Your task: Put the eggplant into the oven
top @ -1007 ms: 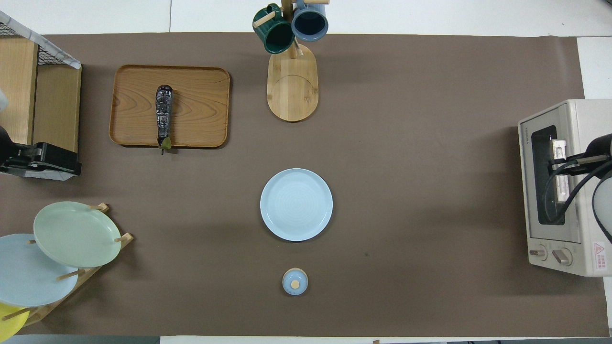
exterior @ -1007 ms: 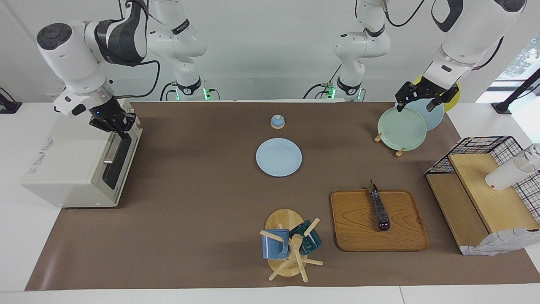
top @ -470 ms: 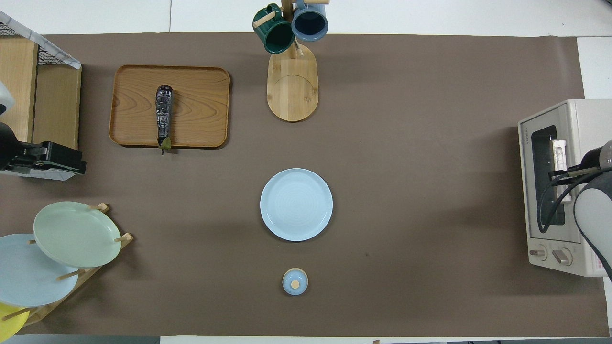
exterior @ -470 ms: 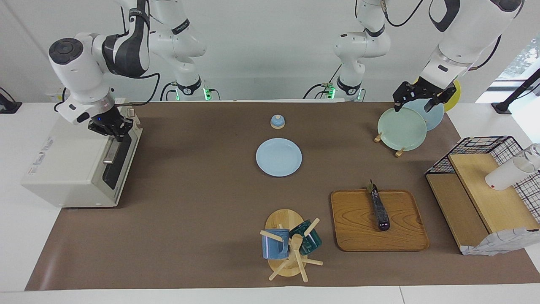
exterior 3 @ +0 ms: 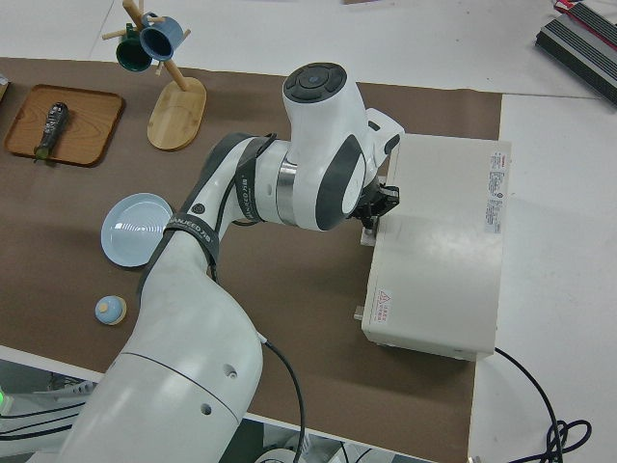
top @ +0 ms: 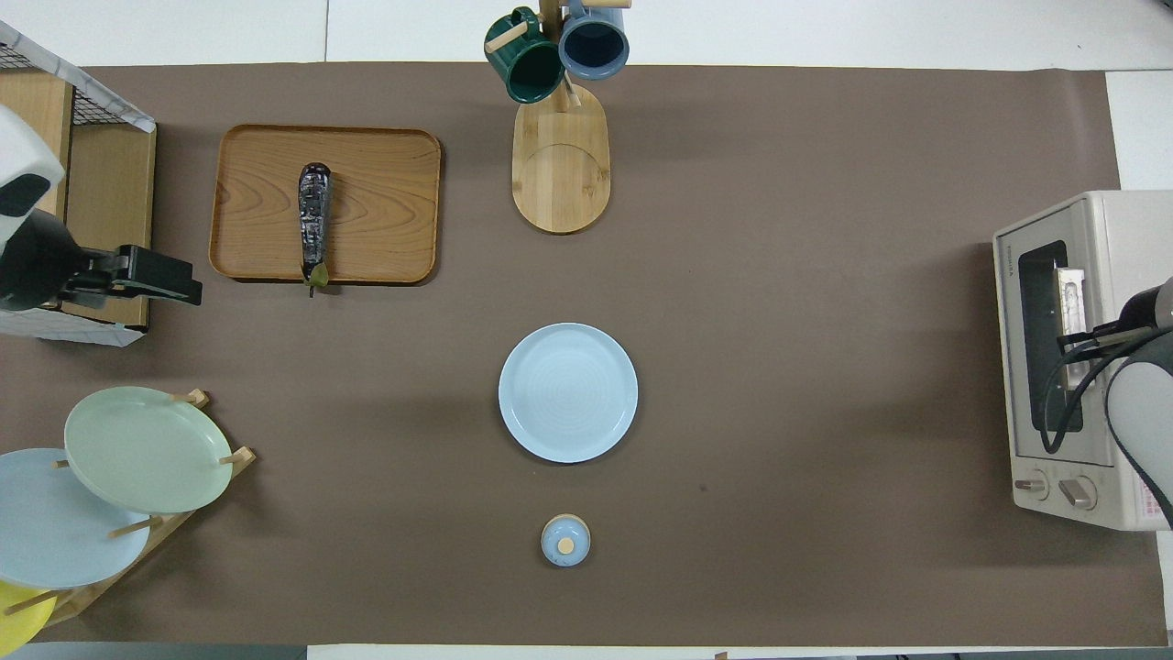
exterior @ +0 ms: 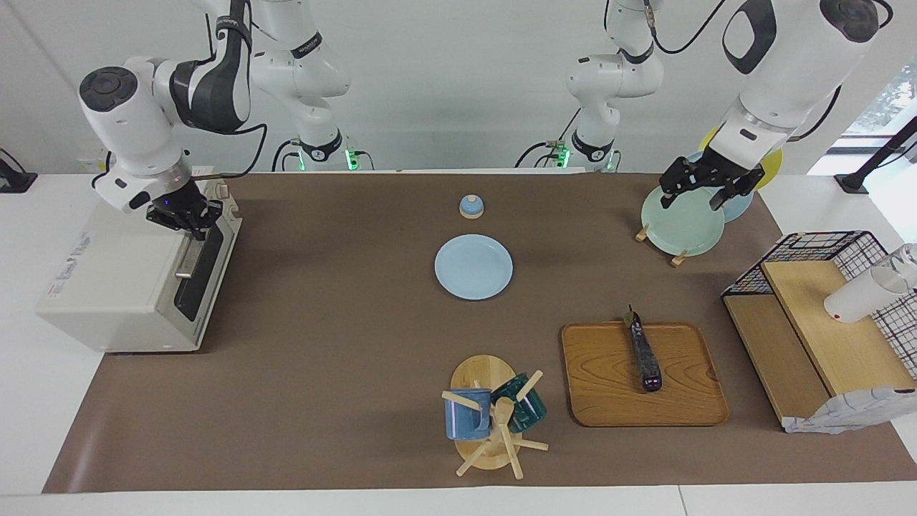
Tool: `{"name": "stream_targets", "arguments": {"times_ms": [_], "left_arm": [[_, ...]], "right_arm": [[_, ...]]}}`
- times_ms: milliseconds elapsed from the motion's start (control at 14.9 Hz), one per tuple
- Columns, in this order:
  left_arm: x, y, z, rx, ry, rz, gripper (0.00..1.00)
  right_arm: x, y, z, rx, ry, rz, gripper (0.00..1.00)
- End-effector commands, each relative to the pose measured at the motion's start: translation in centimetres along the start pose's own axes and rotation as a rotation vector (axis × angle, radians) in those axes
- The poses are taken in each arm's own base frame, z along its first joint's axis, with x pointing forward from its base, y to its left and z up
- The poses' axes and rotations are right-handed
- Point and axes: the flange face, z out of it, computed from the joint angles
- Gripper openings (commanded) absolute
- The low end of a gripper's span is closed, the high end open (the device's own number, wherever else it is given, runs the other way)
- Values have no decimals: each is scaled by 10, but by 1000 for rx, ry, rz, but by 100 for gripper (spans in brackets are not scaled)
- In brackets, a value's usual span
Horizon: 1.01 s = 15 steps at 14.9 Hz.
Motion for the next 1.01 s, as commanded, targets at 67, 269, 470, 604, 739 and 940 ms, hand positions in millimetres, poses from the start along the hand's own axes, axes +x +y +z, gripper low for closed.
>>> {"name": "stream_targets", "arguments": {"times_ms": [67, 269, 470, 604, 739, 940], "left_arm": [[47, 0, 53, -31, -21, -19, 100], [82, -6, 97, -32, -24, -28, 100], [104, -10, 132, -30, 27, -31, 100], [118, -5, 163, -29, 34, -24, 100], [132, -5, 192, -18, 67, -15, 100], [144, 1, 225, -2, 98, 7, 100]], "right_arm": [[-5, -26, 19, 49, -7, 0, 0], [4, -51, 45, 67, 60, -13, 0], [23, -63, 80, 85, 68, -19, 0], [30, -69, 110, 81, 114, -17, 0], [36, -100, 111, 80, 141, -24, 0], [33, -106, 117, 82, 133, -3, 0]]}}
